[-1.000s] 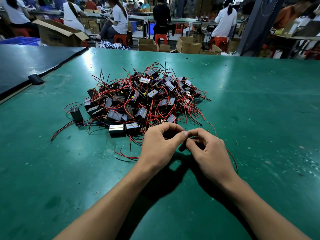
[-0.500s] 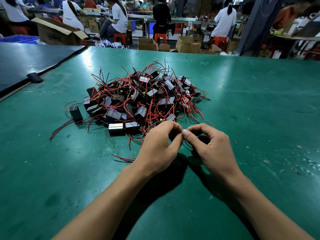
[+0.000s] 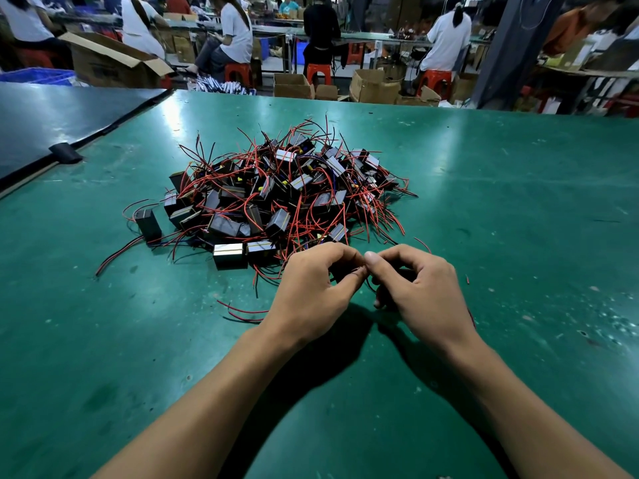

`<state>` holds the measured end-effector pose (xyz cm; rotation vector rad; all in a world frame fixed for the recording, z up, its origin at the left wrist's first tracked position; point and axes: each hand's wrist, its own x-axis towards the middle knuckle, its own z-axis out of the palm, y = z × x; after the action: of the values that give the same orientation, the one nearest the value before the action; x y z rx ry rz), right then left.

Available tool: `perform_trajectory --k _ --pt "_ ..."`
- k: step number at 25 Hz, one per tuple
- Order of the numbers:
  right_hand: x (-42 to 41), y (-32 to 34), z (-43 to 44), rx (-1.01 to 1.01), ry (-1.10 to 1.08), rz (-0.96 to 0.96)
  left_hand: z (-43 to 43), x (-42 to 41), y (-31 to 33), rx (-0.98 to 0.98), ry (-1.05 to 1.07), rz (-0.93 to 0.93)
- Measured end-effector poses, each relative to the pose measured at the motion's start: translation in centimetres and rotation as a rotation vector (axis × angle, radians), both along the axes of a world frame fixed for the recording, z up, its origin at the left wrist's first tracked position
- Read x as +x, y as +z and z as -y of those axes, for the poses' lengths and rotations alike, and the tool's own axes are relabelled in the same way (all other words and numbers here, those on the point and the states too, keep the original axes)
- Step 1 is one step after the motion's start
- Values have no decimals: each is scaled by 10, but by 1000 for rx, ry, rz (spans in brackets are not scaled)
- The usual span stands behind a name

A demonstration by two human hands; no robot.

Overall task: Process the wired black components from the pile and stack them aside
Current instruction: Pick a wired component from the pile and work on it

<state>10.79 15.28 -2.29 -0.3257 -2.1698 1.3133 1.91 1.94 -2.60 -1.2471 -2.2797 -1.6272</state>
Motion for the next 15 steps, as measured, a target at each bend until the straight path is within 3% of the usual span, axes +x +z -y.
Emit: perform_trajectory --k 11,15 --pt "-3 -4 -5 -56 25 47 -2 3 2 13 46 108" --pt "-2 -3 -8 34 17 -5 -1 2 4 -16 56 116"
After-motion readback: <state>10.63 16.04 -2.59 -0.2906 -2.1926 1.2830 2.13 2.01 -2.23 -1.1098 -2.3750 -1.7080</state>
